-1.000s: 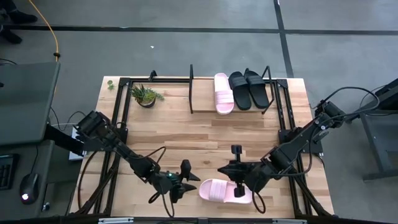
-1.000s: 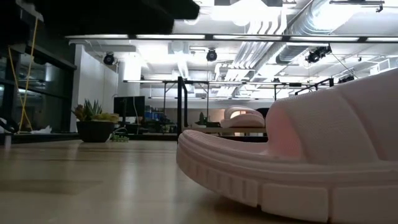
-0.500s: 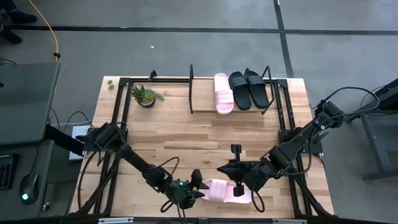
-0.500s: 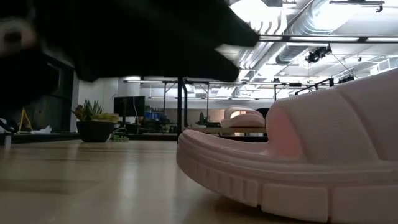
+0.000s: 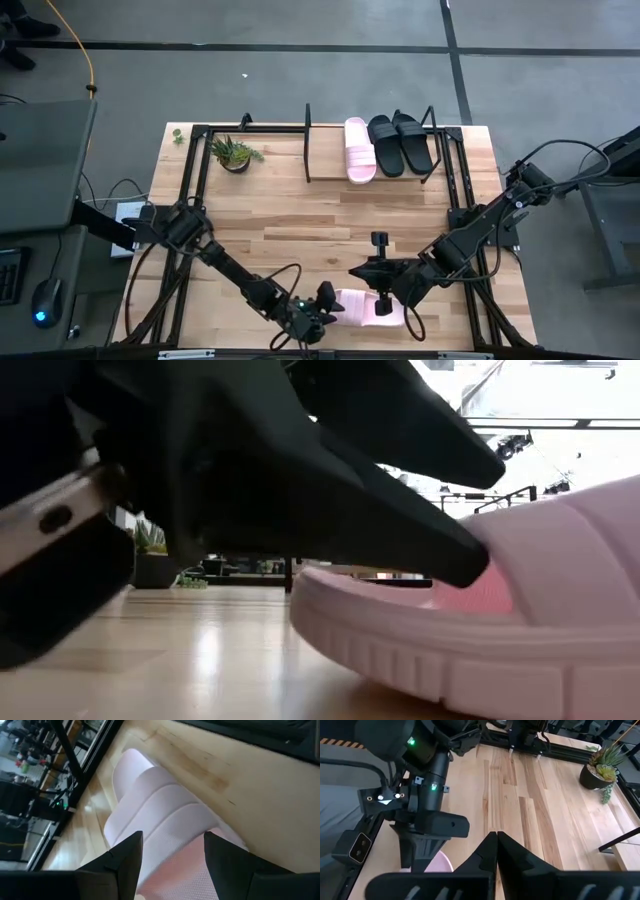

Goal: Pick and place slides into the shelf
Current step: Put the pink slide on the shelf

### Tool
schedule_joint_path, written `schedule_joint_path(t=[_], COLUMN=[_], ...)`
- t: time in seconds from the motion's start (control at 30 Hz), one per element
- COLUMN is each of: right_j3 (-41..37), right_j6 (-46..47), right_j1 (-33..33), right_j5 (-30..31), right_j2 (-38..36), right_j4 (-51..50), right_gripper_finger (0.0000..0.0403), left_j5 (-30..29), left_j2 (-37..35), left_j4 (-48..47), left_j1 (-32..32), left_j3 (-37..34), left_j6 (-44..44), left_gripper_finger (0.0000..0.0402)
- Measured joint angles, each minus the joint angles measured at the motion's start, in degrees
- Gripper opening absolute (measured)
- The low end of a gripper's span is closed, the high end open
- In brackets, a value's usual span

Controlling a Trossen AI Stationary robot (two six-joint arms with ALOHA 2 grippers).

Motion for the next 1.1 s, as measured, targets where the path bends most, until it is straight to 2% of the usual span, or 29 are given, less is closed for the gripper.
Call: schedule_joint_path(t=[0.4, 0.63, 0.8, 1.1], right_j3=[0.00, 0.00, 0.00, 0.00], right_j6=[0.00, 0.00, 0.00, 0.00], right_j1=[0.01, 0.00, 0.00, 0.00], right_j5=[-0.26, -0.26, -0.24, -0.24], right_j2=[0.00, 0.00, 0.00, 0.00], right_j4=[0.41, 0.43, 0.45, 0.45], right_gripper_finger=[0.0001, 0.0001, 0.0001, 0.0001], left_j5=[-8.76, -8.36, -7.26, -6.78], left_j2=[1.16, 1.16, 1.14, 1.14], left_j4=[-3.62, -3.16, 1.49, 1.67], left_j1=[0.00, 0.02, 0.00, 0.00], left_j3=[1.67, 1.67, 1.67, 1.65], left_j6=[0.00, -0.02, -0.09, -0.13], left_gripper_finger=[0.0193, 0.0193, 0.0193, 0.0193])
